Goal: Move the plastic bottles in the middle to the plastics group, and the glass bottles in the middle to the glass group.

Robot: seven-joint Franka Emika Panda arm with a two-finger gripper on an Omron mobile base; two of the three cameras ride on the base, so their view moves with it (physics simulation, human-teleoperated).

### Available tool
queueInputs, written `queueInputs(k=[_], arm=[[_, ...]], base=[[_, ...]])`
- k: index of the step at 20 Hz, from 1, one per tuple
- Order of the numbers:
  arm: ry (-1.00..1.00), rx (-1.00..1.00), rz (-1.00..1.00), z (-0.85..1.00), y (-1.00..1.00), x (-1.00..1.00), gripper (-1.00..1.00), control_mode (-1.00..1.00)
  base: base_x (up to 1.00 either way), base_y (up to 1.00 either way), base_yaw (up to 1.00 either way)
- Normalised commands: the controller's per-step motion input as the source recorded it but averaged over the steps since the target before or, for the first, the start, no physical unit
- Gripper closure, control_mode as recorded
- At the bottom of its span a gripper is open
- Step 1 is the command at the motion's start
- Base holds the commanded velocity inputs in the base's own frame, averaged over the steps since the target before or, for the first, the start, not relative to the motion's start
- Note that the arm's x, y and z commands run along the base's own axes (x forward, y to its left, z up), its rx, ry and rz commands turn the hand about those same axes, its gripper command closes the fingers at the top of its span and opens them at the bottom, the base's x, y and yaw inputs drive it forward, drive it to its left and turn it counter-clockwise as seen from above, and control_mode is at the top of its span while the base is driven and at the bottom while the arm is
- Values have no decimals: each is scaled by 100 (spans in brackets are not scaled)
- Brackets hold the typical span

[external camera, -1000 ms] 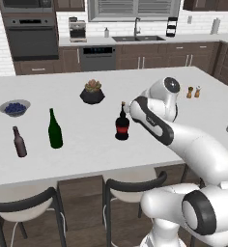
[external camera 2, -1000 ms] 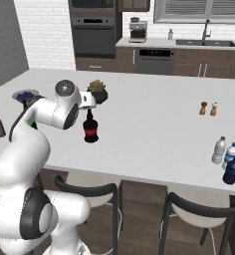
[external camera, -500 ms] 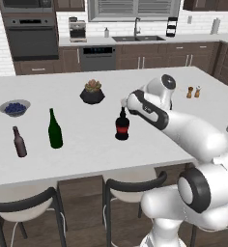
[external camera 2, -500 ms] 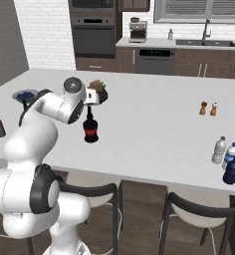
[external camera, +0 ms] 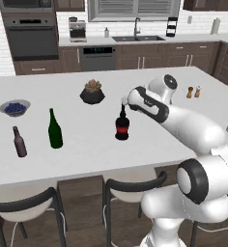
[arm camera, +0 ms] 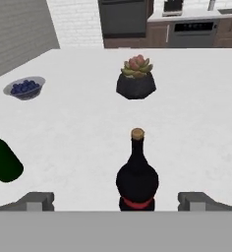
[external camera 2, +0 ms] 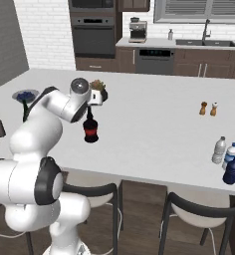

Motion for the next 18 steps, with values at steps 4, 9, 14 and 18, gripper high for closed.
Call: queueInputs(k=[4,9,14,18], arm=[[0,0,0,-29,-8,28,-100,-100],[0,1,0,-3,-3,37,-100,-100],[0,0,0,-1,-1,51,-100,-100],[0,0,0,-18,0,31,-100,-100]], base=[[0,0,0],[0,0,0],[0,0,0],[0,0,0]])
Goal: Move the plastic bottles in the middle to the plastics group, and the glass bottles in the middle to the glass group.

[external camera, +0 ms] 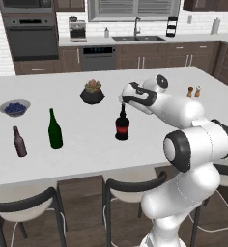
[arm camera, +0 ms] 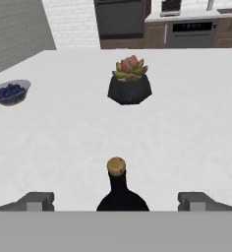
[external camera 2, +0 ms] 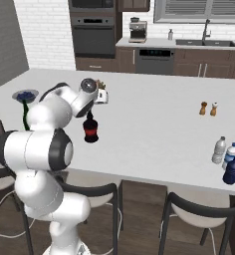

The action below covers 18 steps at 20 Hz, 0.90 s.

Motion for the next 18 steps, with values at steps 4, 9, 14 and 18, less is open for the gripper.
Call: queueInputs(k=[4,9,14,18], arm=[[0,0,0,-22,0,26,-100,-100],[0,0,0,-13,0,27,-100,-100],[1,0,0,-13,21,23,-100,-100],[1,0,0,-28,21,5,-100,-100]], base=[[0,0,0],[0,0,0],[0,0,0],[0,0,0]])
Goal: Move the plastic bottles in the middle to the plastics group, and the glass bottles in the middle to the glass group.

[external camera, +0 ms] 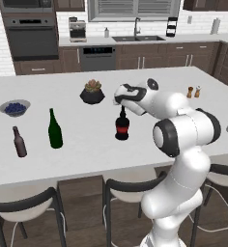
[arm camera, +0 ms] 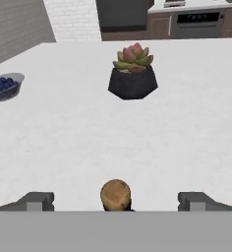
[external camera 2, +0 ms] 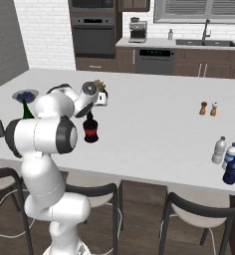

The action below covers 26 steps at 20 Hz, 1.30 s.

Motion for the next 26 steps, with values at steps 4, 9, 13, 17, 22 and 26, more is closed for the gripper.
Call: queueInputs(k=[4,9,13,17,22,26], arm=[[0,0,0,-34,2,1,-100,-100],[0,0,0,-19,0,11,-100,-100],[0,0,0,0,1,3,-100,-100],[0,0,0,0,3,0,-100,-100],[0,0,0,0,0,8,-100,-100],[0,0,0,0,0,10,-100,-100]], base=[[0,0,0],[0,0,0],[0,0,0],[0,0,0],[0,0,0],[0,0,0]])
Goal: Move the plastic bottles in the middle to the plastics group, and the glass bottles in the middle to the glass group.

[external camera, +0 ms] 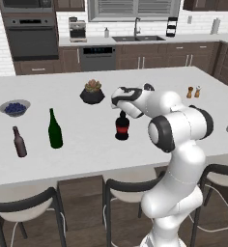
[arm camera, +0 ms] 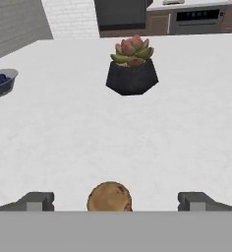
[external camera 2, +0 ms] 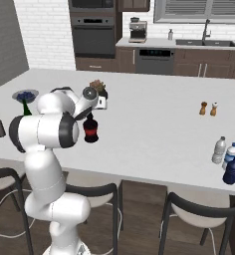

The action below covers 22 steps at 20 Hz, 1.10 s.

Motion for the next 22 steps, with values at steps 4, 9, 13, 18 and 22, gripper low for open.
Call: queueInputs(k=[4,9,13,18,22], arm=[[0,0,0,0,0,3,-100,-100],[0,0,0,0,0,1,-100,-100],[0,0,0,0,1,0,-100,-100],[0,0,-2,0,4,0,-100,-100],[0,0,0,0,0,0,100,-100]], base=[[0,0,0],[0,0,0],[0,0,0],[0,0,0],[0,0,0]])
